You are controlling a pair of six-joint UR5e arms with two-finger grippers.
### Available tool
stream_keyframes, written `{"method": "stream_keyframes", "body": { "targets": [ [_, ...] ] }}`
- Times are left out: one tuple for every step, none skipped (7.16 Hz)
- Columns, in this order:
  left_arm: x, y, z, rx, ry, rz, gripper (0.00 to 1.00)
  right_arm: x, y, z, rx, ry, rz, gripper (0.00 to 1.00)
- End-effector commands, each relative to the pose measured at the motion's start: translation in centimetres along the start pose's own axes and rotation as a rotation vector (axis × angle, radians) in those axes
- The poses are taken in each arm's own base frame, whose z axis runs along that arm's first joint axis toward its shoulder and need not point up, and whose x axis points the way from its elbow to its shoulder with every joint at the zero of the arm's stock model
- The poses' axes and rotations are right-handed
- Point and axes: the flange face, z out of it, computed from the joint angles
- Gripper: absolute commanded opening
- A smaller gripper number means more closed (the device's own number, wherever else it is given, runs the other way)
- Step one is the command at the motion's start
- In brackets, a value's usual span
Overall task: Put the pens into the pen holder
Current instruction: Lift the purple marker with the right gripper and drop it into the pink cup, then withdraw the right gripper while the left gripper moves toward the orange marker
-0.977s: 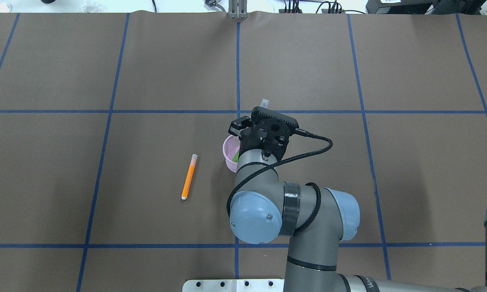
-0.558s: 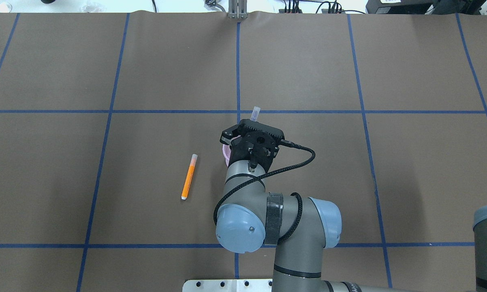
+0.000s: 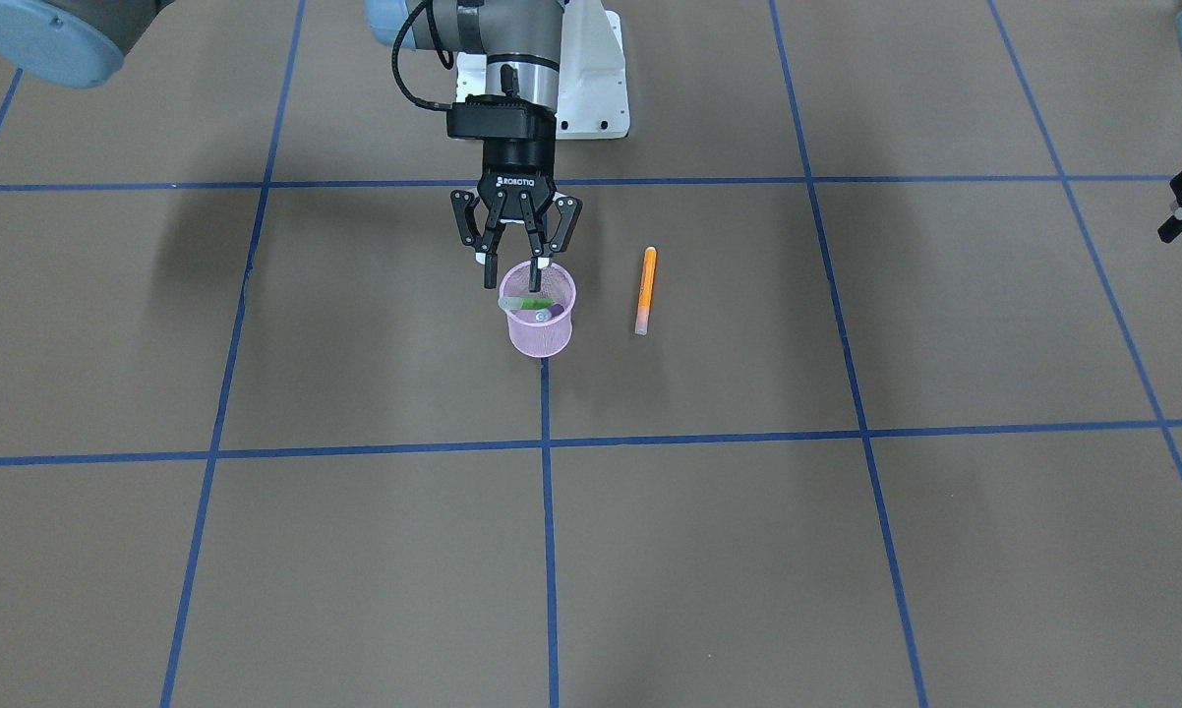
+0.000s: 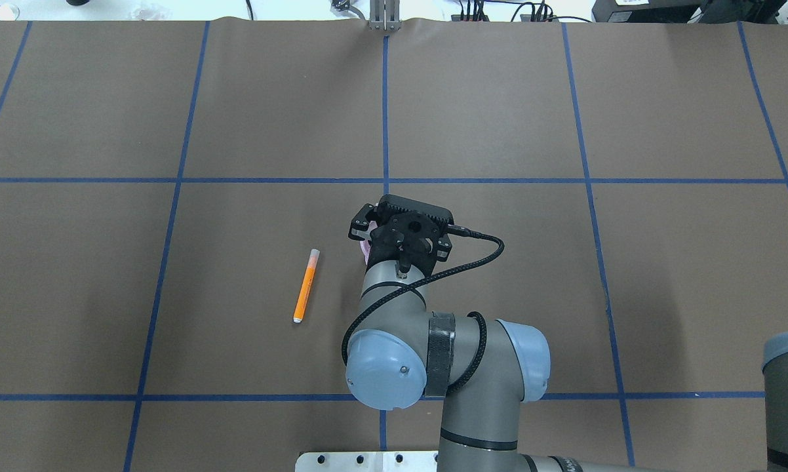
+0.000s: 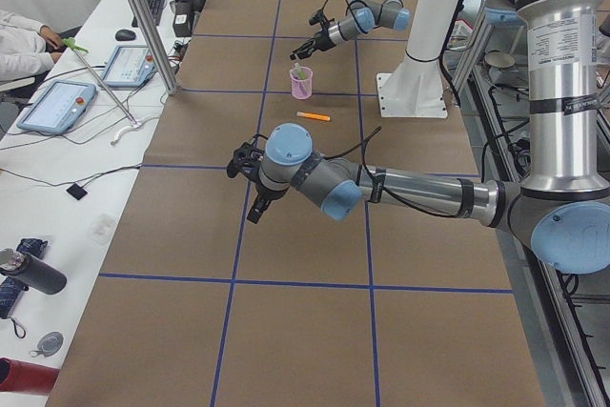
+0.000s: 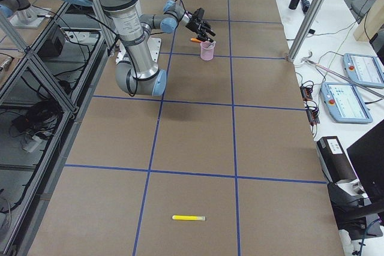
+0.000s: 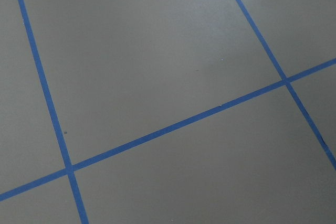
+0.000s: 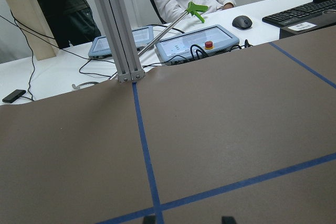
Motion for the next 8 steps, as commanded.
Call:
{"method": "stream_keyframes", "body": {
  "targets": [
    [0.7,-0.5,0.2,0.001,0.01,0.013,1.0,0.5,-4.2,-0.1,-0.139,0.012,-0.019,1.0],
    [2.4,-0.9,1.4,-0.019,0.034,0.048,1.0,1.3,-7.1,0.7,-0.225,0.026,-0.041,1.0],
    [4.0,-2.3,2.2,-0.019,0.053,0.029,1.0,2.4,-10.2,1.7,-0.322,0.028,-0.063,1.0],
    [7.4,-4.4,3.3,-0.024,0.089,-0.018,1.0,3.6,-13.4,3.2,-0.419,0.026,-0.092,1.0],
    [11.6,-6.3,5.5,-0.049,0.13,-0.065,1.0,5.4,-16.7,4.8,-0.501,0.026,-0.114,1.0],
    [16.2,-8.4,7.5,-0.068,0.17,-0.094,1.0,8.6,-21.1,6.8,-0.592,0.016,-0.147,1.0],
    [20.4,-9.8,9.9,-0.064,0.153,-0.114,1.0,12.3,-25.5,7.9,-0.671,-0.025,-0.212,1.0],
    [25.3,-9.8,13.3,-0.086,0.156,-0.09,1.0,15.9,-28.4,8.8,-0.704,-0.046,-0.257,1.0]
  ]
}}
